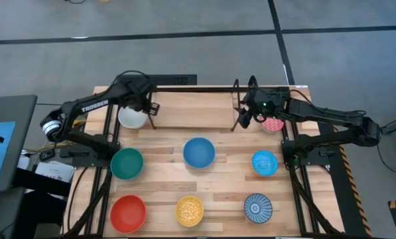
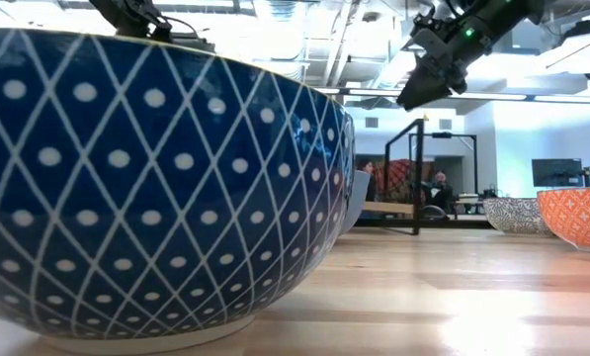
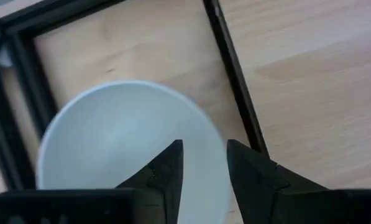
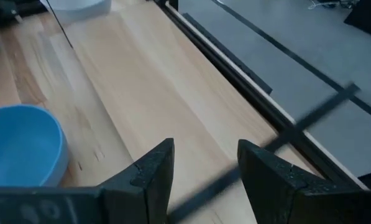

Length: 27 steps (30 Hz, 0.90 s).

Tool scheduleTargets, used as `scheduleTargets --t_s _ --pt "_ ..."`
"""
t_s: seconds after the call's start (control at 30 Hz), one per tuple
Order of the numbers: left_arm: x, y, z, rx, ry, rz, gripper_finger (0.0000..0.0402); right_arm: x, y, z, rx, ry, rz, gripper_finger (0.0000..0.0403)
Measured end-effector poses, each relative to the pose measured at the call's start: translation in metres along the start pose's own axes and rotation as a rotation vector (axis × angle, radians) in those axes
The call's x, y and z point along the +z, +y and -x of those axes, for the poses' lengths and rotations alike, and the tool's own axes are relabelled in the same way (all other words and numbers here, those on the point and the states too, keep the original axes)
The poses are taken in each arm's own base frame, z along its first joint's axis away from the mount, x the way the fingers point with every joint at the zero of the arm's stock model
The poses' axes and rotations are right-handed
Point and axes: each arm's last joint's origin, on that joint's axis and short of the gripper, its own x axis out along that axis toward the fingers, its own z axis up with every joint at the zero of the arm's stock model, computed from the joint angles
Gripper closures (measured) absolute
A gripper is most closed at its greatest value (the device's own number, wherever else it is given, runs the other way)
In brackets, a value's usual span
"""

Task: Place and stack bowls onto a shelf
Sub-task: Put the white bowl on the shelf

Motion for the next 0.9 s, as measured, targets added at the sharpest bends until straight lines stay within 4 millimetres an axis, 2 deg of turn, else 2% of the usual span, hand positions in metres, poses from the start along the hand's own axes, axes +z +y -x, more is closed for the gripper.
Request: scheduleTargets --t_s 0.13,0.4,0.5,0.67,0.9 --pt "0.000 0.002 -0.007 -0.027 0.019 0.026 0.0292 0.000 0.000 0.000 0.001 -0.002 -0.008 0.0200" --pt "0.004 -0.030 -0.031 -0.101 0.009 -0.014 0.0292 0.003 0.001 0.000 0.006 -0.041 -0.020 0.0200" --pt "0.002 -0.037 -0.038 -0.014 -0.014 -0.048 0.0292 0.003 0.001 0.000 0.006 -0.040 -0.015 0.0200" --pt "0.002 -0.040 -0.034 0.067 -0.057 -0.071 0.0292 0.003 0.001 0.000 0.006 -0.039 -0.011 0.0200" --pt "-0.005 -0.028 -0.030 0.326 -0.040 -0.253 0.0292 0.002 0.001 0.000 0.003 -0.029 0.006 0.0200"
